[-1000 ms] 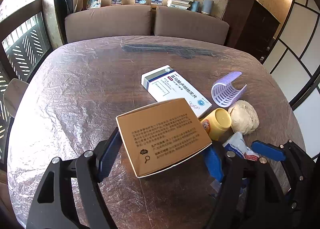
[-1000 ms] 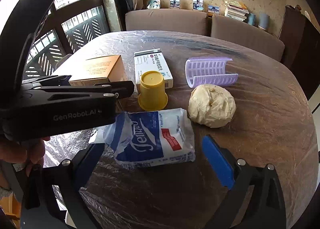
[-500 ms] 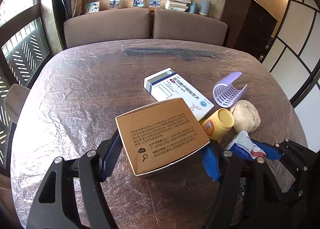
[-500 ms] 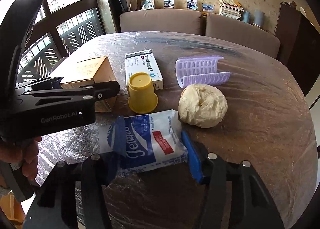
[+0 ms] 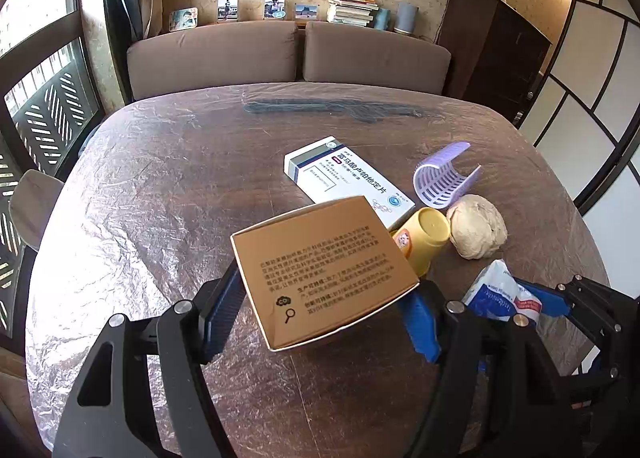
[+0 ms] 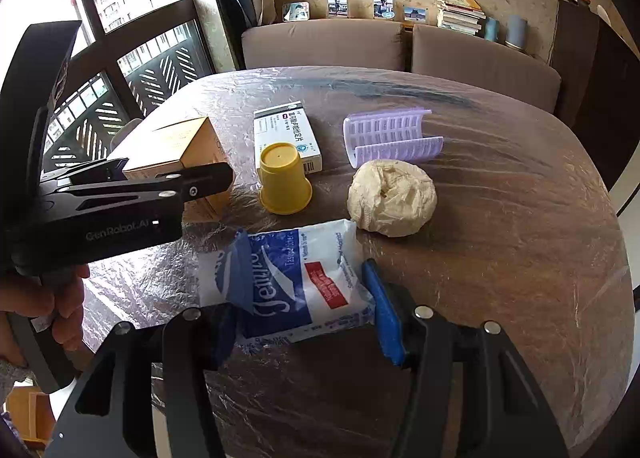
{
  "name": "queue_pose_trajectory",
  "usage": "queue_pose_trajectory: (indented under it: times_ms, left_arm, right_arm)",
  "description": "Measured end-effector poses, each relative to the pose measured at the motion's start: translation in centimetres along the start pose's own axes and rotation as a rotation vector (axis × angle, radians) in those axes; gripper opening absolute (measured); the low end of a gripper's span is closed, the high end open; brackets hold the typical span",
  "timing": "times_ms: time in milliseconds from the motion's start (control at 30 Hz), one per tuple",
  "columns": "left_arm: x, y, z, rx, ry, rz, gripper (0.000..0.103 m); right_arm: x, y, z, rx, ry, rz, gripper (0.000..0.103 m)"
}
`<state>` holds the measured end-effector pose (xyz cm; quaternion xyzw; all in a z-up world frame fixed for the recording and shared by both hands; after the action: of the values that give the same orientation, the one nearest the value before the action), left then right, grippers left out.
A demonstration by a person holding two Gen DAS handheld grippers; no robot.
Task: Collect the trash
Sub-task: 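Carry the cardboard box and tissue pack over the white bin with both tools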
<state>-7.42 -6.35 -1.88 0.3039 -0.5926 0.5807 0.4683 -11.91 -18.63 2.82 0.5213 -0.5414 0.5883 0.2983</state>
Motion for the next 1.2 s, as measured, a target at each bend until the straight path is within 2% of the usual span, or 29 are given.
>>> queue_pose_trajectory:
  times_ms: [533,1200]
  left_arm:
    - [2.9,2.0,1.2,-0.031,0.03,0.019,0.072]
    - [5.1,7.3,3.7,-0.098,0.05,-0.001,0.072]
  right_arm:
    - [2.2,1.3,1.0,-0.023,0.007,0.016,0.056]
    - [4.9,5.6,1.1,-0.018,-0.032,-0.004,0.056]
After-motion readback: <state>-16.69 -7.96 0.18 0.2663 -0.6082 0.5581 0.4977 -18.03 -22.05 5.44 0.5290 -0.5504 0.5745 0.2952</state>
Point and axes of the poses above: each gripper's, at about its wrist camera, not at the fingertips, and x roughly against the way its jaws point, z to its right, y to its underside, the point moved 7 cm from there along -x, roughly the way its jaws point, and after that the axes turned 15 degrees about -z, right-handed, at the moved point
